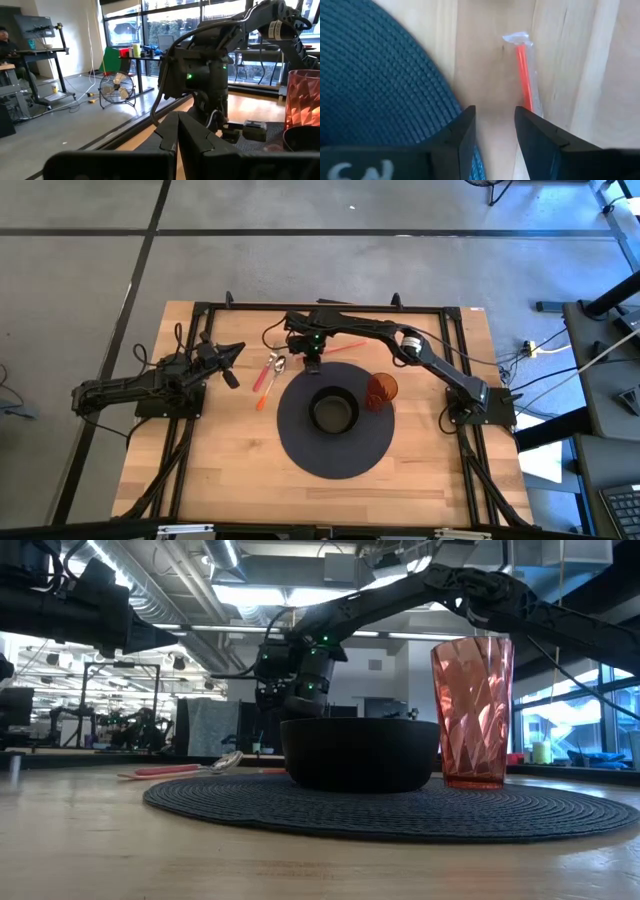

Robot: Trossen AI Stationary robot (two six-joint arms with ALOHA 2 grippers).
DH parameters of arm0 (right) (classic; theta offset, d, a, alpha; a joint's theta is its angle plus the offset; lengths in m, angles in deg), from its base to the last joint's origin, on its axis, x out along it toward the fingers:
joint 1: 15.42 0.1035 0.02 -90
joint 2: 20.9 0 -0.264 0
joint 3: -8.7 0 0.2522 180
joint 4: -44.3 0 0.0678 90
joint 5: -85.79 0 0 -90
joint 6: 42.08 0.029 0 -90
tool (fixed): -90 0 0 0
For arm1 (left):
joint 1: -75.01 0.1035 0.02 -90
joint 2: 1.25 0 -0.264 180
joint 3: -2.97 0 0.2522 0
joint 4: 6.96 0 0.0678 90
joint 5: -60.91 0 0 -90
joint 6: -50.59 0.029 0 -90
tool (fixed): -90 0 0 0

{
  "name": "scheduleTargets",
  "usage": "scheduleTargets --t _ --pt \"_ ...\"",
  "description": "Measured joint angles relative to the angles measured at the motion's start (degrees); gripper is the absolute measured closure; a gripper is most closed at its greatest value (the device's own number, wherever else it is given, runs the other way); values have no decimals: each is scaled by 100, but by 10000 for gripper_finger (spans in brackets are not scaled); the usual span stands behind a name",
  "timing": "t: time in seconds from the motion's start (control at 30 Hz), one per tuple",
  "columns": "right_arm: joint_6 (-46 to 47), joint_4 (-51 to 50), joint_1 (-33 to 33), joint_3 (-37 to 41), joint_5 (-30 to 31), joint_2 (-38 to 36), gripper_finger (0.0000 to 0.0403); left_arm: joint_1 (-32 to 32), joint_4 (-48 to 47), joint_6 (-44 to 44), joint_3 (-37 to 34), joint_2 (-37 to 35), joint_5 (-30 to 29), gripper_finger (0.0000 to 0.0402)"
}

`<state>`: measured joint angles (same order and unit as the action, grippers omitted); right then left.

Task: Pick & Place Utensil
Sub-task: Put the orange straw on the brown cup

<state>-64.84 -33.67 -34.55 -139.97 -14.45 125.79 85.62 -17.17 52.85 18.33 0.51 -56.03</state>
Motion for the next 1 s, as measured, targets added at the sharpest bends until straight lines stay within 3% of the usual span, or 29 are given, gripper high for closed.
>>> scheduleTargets --t 0.47,0.63,0.77,1.0 --pt "1 516 4 -3 359 -44 265 2 -84 144 -4 0 -3 395" --pt "-56 652 -69 -7 1091 -44 265 0 -84 198 -4 0 -116 395" --pt "16 598 -276 -7 957 -44 265 1 -79 340 -4 0 -305 396" --pt "48 30 -610 -7 125 -48 265 1 107 787 -4 0 -507 396"
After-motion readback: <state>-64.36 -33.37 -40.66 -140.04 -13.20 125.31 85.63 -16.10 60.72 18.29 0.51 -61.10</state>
